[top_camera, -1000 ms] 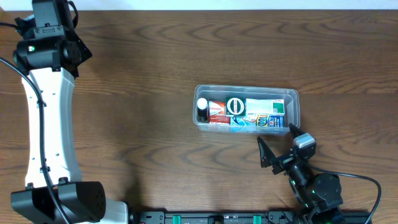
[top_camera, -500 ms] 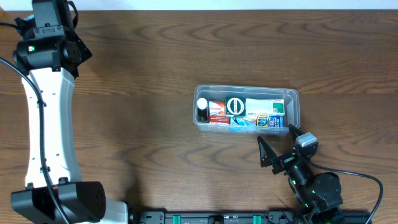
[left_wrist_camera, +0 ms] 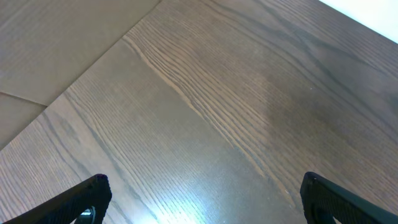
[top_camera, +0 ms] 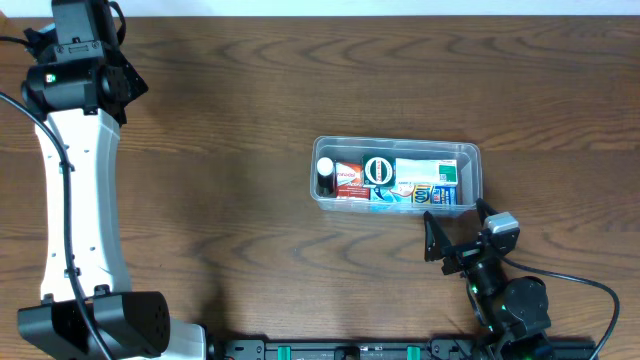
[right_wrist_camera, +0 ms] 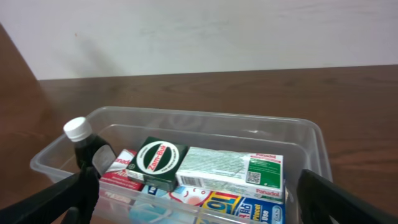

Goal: Pack container

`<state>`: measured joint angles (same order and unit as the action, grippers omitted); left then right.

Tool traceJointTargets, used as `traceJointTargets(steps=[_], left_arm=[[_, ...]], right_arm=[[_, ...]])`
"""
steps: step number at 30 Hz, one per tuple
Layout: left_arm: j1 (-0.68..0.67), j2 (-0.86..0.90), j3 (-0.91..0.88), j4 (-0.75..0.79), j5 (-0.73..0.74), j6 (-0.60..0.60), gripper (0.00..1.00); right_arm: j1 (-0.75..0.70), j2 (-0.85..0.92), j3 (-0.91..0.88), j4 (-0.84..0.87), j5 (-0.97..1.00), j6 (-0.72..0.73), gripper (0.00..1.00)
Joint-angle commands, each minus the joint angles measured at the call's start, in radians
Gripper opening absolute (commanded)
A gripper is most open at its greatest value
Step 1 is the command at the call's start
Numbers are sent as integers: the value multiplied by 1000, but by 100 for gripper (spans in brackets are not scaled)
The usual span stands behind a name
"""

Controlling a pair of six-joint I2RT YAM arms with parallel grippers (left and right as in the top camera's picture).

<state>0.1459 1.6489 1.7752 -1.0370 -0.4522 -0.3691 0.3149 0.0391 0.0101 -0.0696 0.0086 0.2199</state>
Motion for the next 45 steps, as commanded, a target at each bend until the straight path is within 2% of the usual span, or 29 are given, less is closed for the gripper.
traceJointTargets(steps=[1,23,45], left_arm=[[2,-14,11,-2,-16,-2,98],[2,-14,11,-2,-16,-2,98],[2,-14,11,-2,-16,-2,98]], right_arm=[[-24,3,-5,-1,29,8,99],[-336,3,-5,-1,28,8,99],[-338,3,-5,-1,28,8,99]])
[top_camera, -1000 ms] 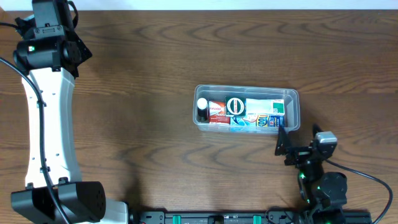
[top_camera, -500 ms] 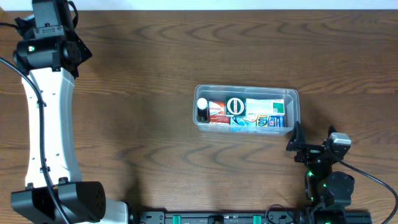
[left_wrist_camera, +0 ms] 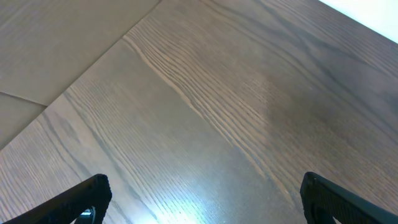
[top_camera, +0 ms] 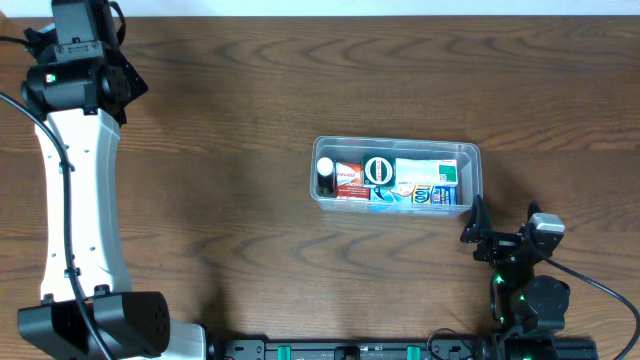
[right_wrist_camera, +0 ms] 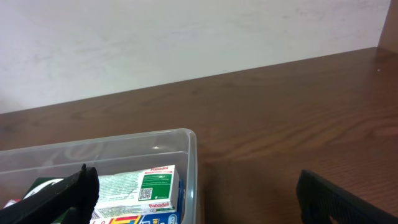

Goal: Pack container

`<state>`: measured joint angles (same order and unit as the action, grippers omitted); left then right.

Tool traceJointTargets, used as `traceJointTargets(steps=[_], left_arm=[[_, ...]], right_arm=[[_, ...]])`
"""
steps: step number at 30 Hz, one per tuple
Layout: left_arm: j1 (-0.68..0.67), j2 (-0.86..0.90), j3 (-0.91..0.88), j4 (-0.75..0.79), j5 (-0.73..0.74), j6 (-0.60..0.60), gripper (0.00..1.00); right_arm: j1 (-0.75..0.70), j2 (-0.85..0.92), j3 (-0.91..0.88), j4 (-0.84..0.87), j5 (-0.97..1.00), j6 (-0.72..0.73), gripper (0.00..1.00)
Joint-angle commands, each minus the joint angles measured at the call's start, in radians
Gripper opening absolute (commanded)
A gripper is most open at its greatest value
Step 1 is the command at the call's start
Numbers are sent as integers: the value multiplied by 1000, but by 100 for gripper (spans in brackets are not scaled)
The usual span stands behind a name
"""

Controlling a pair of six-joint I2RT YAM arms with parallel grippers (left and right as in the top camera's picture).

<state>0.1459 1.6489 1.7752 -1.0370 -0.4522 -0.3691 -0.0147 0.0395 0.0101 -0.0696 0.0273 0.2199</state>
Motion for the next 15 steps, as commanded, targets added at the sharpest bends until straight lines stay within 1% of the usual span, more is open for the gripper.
traceJointTargets(steps=[1,7,11,15], left_arm=[[2,-14,11,-2,-16,-2,98],[-7,-11,3,-2,-11,-2,98],[-8,-78,-23,-3,-7,-2,98],[-8,-207,-81,-2,-7,-2,98]], right_arm=[[-8,3,-5,-1,9,8,99],[-8,3,-5,-1,9,8,99],[-8,3,-5,-1,9,8,99],[-8,3,-5,-1,9,8,99]])
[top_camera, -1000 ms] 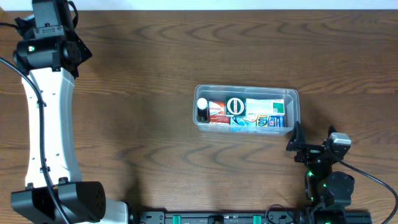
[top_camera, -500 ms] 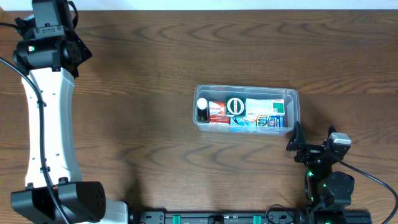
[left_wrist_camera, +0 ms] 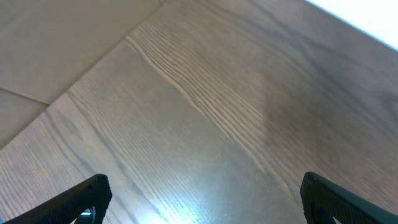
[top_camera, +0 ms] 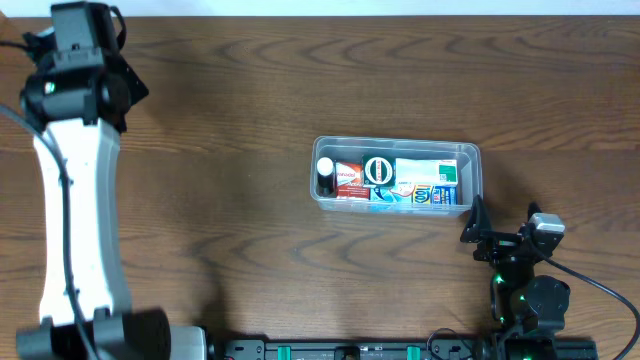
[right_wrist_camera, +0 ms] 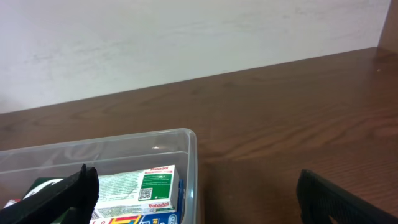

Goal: Pack container

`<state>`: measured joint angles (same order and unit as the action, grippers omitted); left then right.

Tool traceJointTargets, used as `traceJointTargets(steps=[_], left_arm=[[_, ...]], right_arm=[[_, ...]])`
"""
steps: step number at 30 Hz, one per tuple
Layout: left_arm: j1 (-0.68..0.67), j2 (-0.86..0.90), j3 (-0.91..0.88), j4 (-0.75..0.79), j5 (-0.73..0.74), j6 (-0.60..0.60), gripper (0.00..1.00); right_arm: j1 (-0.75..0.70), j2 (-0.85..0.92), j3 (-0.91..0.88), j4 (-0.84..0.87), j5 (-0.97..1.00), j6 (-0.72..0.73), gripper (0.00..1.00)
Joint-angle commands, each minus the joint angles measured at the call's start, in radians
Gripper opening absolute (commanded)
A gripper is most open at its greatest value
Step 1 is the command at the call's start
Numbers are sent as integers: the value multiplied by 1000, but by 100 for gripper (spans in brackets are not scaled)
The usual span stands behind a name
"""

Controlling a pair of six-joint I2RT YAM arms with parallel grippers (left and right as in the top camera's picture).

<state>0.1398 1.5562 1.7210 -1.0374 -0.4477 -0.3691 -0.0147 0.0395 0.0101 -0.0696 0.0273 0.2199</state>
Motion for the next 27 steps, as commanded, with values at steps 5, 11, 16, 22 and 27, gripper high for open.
traceJointTargets(steps=[5,11,16,22,27], left_arm=[[-2,-306,-145,-2,-12,-2,98],[-2,-578,-417,1,-14,-1,98],[-2,-842,-697,33,-9,-14,98],[-2,-1136,-1002,259,-2,-155,98],[-2,-1294,-1230,540,124,-167,98]], right_arm=[[-8,3,-5,-1,9,8,99],[-8,3,-5,-1,9,8,99],[-8,3,-5,-1,9,8,99],[-8,3,-5,-1,9,8,99],[-8,3,-5,-1,9,8,99]])
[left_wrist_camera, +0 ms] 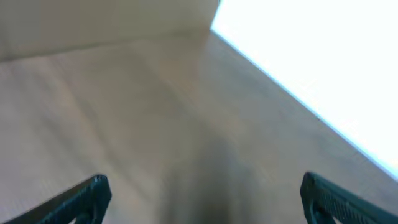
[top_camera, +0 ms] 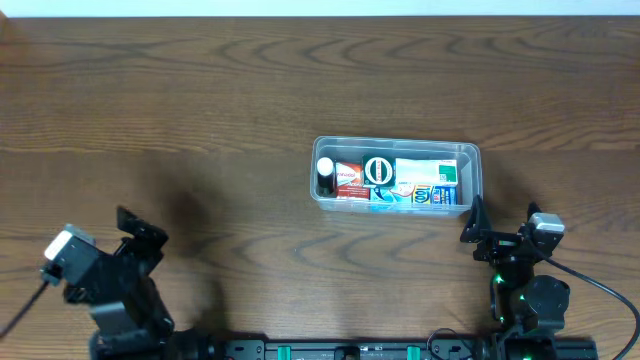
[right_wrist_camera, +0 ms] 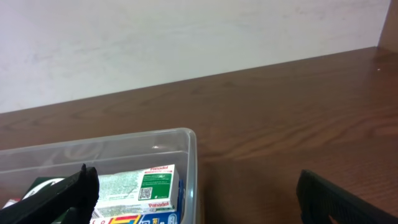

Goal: Pack container

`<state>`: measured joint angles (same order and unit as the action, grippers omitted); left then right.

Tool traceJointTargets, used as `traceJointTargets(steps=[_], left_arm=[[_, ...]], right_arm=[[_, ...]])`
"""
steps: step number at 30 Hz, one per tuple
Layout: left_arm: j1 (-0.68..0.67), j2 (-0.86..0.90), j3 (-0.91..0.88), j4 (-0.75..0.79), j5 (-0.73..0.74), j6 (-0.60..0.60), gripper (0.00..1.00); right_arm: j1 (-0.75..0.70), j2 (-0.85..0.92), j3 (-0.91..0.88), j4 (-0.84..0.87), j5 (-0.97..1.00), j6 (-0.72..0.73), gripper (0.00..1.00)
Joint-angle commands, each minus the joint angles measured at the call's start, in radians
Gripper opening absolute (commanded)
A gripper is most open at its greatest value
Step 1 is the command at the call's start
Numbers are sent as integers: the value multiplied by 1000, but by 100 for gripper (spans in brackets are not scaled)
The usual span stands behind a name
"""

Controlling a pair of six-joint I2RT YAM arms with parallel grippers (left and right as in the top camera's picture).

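The clear plastic container lies right of the table's middle. It holds a dark bottle with a white cap, a red box, a dark green box with a round label, a white-and-green Panadol box and blue boxes. My right gripper stands open just in front of the container's right corner, with nothing between its fingers. In its wrist view the gripper faces the container's right end wall. My left gripper is open and empty at the front left, far from the container.
Bare dark wooden table surrounds the container. The left wrist view is blurred and shows only table surface and a bright wall. A pale wall stands behind the table's far edge.
My left arm was stretched out to the far left corner of the table. It now sits folded at the front left edge, gripper still open. The right arm and the container have not moved.
At first my right gripper stood open close in front of the container's middle right, with the left arm reaching to the far left corner. Then the right gripper was back by the container's right front corner and stayed there. Now the left arm is at the front left.
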<state>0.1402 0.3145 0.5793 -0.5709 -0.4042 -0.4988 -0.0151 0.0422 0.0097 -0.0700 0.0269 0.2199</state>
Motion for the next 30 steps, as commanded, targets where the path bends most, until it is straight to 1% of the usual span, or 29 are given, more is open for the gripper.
traceJointTargets(steps=[1,3,7,12,15,18,23,28,30], left_arm=[[-2,-78,-138,143,112,-38,98],[-2,-111,-209,246,154,-37,98],[-2,-158,-318,391,197,-37,98],[-2,-220,-434,498,217,-8,98],[-2,-257,-481,555,241,30,98],[-14,-290,-512,565,245,56,98],[-57,-313,-540,564,244,180,98],[-58,-313,-572,565,243,256,98],[-58,-313,-576,541,243,263,98]], right_arm=[[-8,0,-4,-1,10,8,99],[-8,0,-4,-1,10,8,99],[-8,0,-4,0,10,8,99],[-8,0,-4,-1,10,8,99],[-8,0,-4,0,10,8,99],[-8,0,-4,0,10,8,99],[-8,0,-4,-1,10,8,99],[-8,0,-4,-1,10,8,99],[-8,0,-4,-1,10,8,99]])
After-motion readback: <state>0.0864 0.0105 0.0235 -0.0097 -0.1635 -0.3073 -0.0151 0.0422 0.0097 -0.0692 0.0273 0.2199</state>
